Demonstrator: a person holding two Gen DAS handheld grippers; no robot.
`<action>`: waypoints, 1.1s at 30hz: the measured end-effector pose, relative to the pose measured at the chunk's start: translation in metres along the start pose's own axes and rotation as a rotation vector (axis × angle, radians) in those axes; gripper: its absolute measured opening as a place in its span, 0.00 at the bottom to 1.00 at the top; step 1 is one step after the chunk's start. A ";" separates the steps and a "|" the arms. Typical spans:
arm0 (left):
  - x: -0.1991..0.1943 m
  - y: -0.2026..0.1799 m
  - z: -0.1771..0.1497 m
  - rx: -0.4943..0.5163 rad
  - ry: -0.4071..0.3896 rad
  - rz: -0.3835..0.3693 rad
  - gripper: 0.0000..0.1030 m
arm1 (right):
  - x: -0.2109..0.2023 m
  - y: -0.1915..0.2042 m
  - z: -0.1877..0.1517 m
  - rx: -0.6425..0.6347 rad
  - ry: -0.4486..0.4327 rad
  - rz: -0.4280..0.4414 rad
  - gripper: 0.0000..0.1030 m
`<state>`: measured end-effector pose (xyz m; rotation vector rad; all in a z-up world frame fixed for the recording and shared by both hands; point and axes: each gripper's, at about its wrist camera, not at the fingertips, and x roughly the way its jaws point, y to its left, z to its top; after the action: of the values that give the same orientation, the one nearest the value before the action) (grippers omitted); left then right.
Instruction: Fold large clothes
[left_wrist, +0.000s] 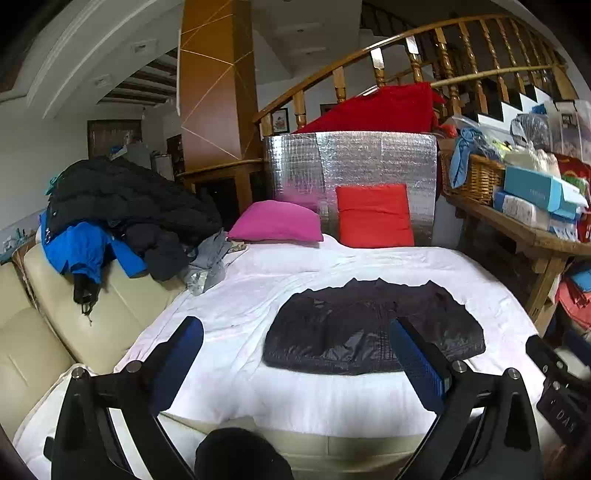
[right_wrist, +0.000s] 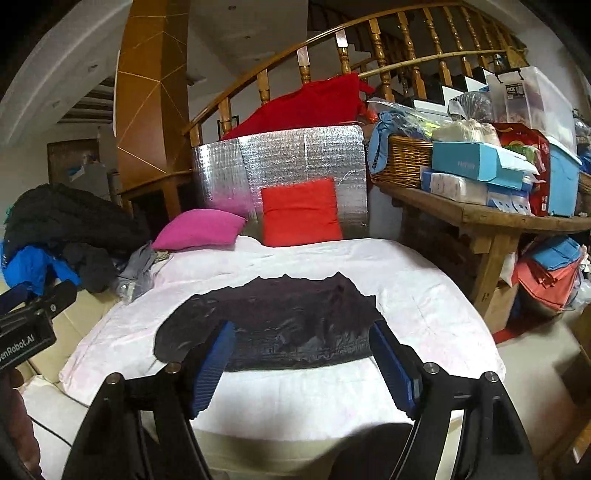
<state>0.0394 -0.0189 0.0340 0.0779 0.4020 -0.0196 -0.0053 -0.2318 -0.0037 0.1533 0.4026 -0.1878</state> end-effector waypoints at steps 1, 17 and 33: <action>-0.005 0.002 0.000 -0.004 -0.004 0.007 0.98 | -0.004 0.001 -0.001 0.003 0.004 0.005 0.76; -0.055 0.025 -0.014 -0.024 -0.048 0.080 0.98 | -0.036 0.023 -0.016 -0.019 0.011 0.036 0.76; -0.051 0.023 -0.016 -0.008 -0.035 0.079 0.98 | -0.031 0.022 -0.018 -0.008 0.022 0.039 0.76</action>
<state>-0.0128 0.0058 0.0408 0.0849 0.3633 0.0581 -0.0351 -0.2021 -0.0053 0.1550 0.4224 -0.1465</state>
